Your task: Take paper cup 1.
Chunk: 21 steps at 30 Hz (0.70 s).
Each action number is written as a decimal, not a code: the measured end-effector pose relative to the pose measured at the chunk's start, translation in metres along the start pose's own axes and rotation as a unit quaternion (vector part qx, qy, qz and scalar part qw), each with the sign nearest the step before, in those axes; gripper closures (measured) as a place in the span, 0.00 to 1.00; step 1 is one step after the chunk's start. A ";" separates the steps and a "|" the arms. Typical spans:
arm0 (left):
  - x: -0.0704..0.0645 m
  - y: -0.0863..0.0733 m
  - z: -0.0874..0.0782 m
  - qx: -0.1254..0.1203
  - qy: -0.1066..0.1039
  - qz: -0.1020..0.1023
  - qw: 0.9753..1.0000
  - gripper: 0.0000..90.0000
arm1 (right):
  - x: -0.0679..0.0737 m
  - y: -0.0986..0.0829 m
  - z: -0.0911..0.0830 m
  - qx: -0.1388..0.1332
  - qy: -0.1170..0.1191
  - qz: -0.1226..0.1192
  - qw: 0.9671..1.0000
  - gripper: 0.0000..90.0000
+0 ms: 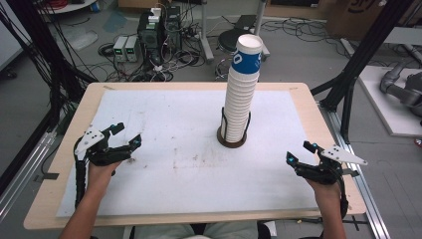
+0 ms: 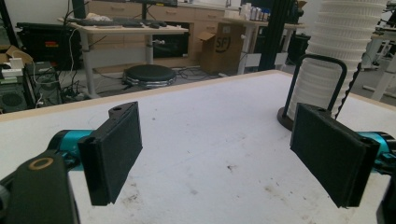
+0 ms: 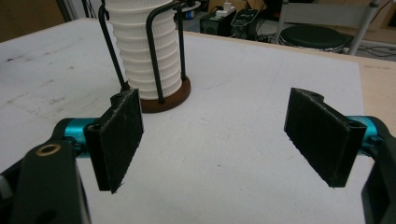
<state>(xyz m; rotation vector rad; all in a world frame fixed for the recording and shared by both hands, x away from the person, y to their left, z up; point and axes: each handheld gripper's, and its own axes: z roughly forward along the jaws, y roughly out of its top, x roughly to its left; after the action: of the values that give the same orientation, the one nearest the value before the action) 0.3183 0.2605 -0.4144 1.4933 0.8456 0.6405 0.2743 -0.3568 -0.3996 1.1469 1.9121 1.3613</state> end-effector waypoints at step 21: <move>-0.005 0.000 0.003 0.003 -0.012 0.001 1.000 0.18 | 0.010 0.009 -0.003 -0.014 0.021 0.010 1.000 0.22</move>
<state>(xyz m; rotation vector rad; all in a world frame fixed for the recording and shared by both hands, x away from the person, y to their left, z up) 0.3182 0.2549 -0.4145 1.5049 0.8296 0.6208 0.2694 -0.3486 -0.3896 1.1347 1.9092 1.4296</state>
